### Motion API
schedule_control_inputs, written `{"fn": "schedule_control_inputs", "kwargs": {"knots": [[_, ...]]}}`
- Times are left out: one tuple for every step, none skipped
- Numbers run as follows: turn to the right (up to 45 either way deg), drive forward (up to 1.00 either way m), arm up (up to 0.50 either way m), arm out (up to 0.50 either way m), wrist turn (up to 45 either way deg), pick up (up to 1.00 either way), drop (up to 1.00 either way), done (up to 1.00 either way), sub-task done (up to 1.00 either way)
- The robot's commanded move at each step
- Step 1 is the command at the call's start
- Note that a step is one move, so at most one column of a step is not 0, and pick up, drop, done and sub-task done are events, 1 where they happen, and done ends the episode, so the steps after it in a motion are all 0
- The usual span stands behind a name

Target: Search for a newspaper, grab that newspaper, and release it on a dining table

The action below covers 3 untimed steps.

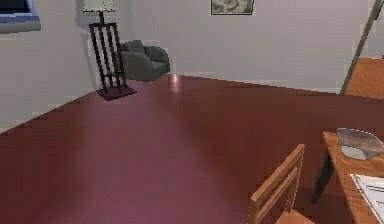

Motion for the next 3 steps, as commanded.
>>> {"fn": "schedule_control_inputs", "kwargs": {"knots": [[0.0,0.0,0.0,0.0,15.0,0.0,0.0,0.0,0.0],[0.0,0.0,-0.14,0.0,0.0,0.0,0.0,0.0,0.0],[0.0,0.0,-0.32,0.0,0.0,0.0,0.0,0.0,0.0]]}}
